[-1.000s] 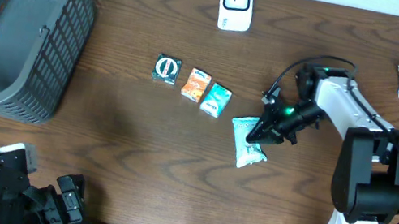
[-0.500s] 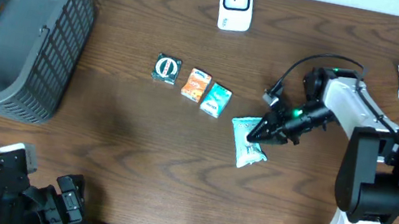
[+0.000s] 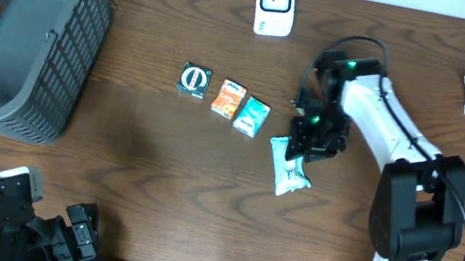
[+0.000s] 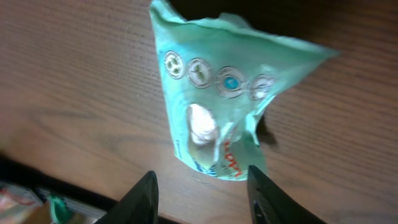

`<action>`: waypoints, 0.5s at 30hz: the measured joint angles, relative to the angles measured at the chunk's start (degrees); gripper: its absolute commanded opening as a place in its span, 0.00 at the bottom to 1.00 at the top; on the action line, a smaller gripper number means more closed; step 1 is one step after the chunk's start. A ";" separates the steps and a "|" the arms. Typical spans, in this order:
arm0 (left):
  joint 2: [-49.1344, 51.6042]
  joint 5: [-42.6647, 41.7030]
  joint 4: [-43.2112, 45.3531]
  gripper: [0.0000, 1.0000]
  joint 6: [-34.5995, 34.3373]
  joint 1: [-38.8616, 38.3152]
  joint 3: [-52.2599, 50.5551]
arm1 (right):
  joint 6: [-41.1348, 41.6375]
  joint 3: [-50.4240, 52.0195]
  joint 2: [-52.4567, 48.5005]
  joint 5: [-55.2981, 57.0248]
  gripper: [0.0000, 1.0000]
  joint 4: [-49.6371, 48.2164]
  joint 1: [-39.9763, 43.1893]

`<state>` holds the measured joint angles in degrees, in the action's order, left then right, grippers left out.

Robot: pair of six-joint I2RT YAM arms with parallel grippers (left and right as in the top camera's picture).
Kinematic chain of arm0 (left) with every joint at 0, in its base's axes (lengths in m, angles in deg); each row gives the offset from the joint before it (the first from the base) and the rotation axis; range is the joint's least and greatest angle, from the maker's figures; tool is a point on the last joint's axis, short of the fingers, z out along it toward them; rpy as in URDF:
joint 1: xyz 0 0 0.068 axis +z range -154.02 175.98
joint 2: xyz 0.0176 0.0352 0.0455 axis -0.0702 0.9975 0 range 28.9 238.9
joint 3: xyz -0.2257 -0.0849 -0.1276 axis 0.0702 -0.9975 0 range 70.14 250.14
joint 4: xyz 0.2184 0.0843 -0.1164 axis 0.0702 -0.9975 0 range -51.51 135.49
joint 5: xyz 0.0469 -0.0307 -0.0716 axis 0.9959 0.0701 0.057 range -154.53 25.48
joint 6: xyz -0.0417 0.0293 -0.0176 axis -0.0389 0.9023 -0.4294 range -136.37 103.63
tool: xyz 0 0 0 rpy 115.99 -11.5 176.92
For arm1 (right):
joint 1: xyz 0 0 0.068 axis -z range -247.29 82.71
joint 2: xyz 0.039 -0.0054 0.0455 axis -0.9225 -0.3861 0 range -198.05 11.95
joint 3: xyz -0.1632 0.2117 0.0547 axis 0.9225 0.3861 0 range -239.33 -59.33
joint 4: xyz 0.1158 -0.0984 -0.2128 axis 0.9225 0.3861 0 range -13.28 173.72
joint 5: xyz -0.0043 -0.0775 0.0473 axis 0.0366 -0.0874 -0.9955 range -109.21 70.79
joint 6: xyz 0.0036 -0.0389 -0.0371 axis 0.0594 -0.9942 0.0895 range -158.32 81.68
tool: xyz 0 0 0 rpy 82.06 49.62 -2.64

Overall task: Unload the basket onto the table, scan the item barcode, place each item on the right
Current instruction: 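Lift the wet-wipe pack and carry it up toward the scanner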

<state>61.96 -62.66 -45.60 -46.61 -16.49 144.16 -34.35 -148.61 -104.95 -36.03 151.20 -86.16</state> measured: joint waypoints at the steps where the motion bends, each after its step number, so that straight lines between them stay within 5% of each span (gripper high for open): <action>1: 0.00 0.00 0.00 0.98 0.02 0.00 0.00 | 0.44 0.00 0.15 1.07 0.41 -0.11 -1.11; 15: 0.00 0.00 0.00 0.98 0.00 0.00 0.00 | 11.52 5.84 0.17 23.45 0.37 -10.86 -13.86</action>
<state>61.96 -62.66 -45.60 -46.61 -16.49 144.16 -22.83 -142.77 -104.78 -12.58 140.33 -100.02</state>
